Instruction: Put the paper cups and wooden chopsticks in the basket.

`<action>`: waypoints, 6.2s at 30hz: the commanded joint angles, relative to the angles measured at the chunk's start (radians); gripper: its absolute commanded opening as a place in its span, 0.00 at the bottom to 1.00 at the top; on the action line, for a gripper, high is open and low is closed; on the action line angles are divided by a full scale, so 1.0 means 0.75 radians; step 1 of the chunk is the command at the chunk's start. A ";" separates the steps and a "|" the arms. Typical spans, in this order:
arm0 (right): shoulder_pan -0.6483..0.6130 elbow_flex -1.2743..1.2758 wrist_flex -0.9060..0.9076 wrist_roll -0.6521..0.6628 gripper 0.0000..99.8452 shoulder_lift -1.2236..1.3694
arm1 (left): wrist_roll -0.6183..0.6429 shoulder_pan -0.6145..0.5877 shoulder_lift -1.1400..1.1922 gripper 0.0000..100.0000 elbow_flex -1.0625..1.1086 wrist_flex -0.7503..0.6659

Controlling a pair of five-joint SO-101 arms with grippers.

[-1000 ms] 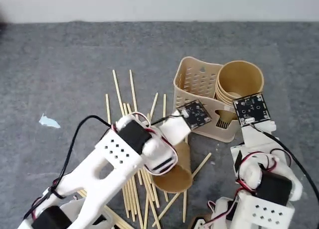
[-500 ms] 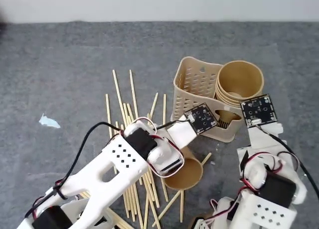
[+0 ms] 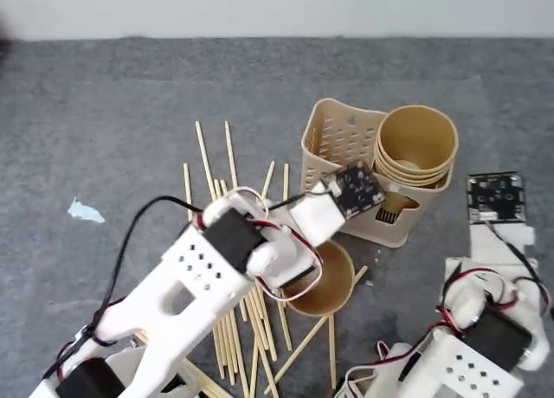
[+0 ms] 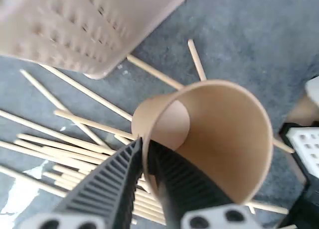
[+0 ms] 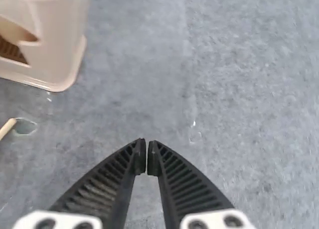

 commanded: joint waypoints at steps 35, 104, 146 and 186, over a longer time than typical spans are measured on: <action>0.185 -0.008 0.026 0.002 0.04 0.009 | 0.113 0.008 -0.035 0.01 -0.404 -0.929; 0.124 0.072 -0.019 0.000 0.04 0.009 | 0.389 -0.117 0.366 0.21 -0.398 -1.244; 0.126 0.078 -0.013 0.000 0.04 0.009 | 0.023 -0.051 1.311 0.21 -2.182 -0.045; -0.279 -0.338 -0.486 -0.196 0.04 -0.287 | 0.137 -0.348 -0.088 0.21 -1.411 0.235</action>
